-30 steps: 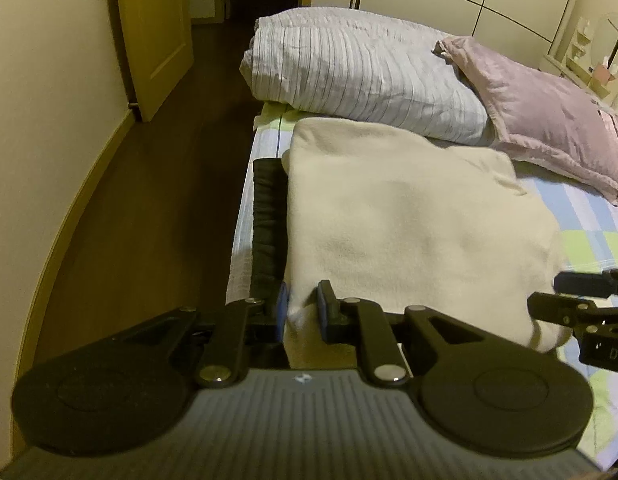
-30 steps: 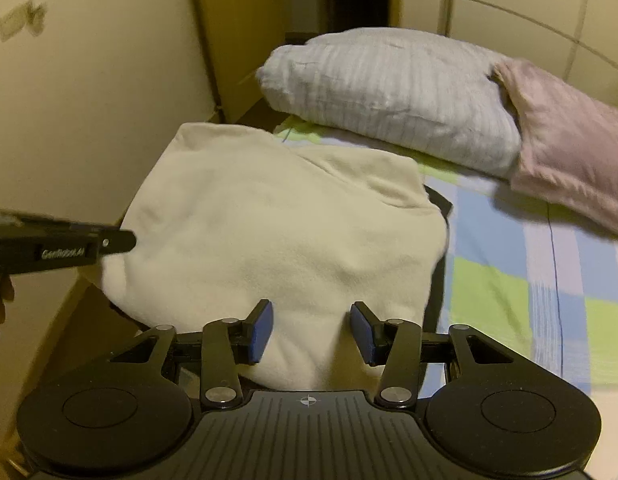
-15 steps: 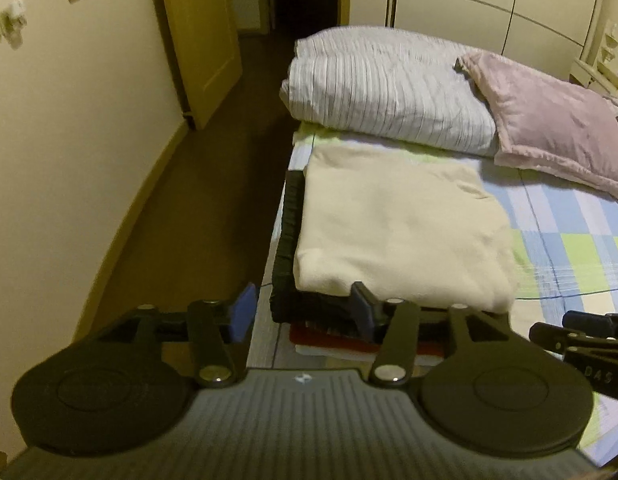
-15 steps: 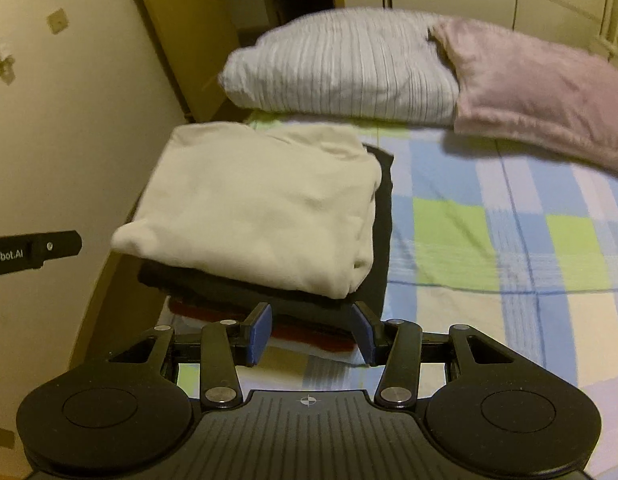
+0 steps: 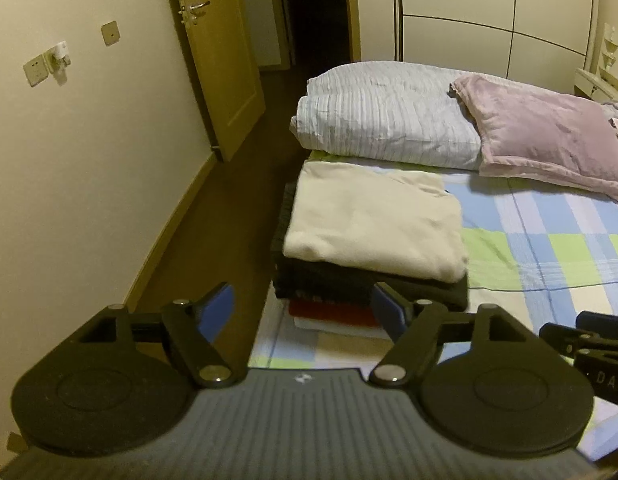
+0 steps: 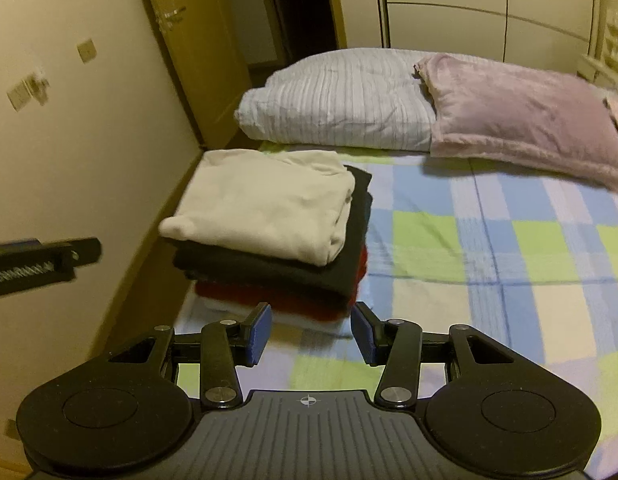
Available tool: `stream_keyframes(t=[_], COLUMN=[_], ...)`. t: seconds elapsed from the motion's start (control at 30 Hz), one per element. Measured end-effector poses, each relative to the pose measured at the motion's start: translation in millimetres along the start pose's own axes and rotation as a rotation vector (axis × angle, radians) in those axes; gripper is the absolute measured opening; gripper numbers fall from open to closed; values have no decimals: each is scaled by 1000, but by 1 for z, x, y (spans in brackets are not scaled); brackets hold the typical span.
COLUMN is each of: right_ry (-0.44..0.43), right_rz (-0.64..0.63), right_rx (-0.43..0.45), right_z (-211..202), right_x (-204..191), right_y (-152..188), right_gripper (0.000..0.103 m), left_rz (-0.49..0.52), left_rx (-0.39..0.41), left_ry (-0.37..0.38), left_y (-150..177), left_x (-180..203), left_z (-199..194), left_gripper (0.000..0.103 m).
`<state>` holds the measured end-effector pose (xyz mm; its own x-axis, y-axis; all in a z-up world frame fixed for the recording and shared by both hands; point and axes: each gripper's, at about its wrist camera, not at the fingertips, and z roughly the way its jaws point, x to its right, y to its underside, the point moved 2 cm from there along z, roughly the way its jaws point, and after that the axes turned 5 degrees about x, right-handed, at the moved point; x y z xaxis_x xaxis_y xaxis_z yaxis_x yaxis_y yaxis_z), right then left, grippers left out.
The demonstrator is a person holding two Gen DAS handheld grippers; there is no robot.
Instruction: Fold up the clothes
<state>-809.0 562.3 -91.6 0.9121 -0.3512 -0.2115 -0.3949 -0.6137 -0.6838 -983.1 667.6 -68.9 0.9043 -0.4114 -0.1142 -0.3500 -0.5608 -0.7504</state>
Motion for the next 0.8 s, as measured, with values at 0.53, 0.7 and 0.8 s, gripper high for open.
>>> stream_keyframes(t=[0.53, 0.7, 0.8], right_ry=[-41, -18, 16], right_rz=[-28, -33, -32], right_rx=[-67, -79, -92], right_z=[-76, -90, -91], right_x=[20, 15, 12], right_y=[89, 102, 106], right_gripper=[48, 48, 48], left_rz=[-25, -31, -38], left_rx=[-56, -78, -90], left_ry=[14, 34, 38], left_y=[88, 102, 108], left_x=[42, 40, 34], left_z=[-88, -100, -100], left_gripper=[74, 74, 74])
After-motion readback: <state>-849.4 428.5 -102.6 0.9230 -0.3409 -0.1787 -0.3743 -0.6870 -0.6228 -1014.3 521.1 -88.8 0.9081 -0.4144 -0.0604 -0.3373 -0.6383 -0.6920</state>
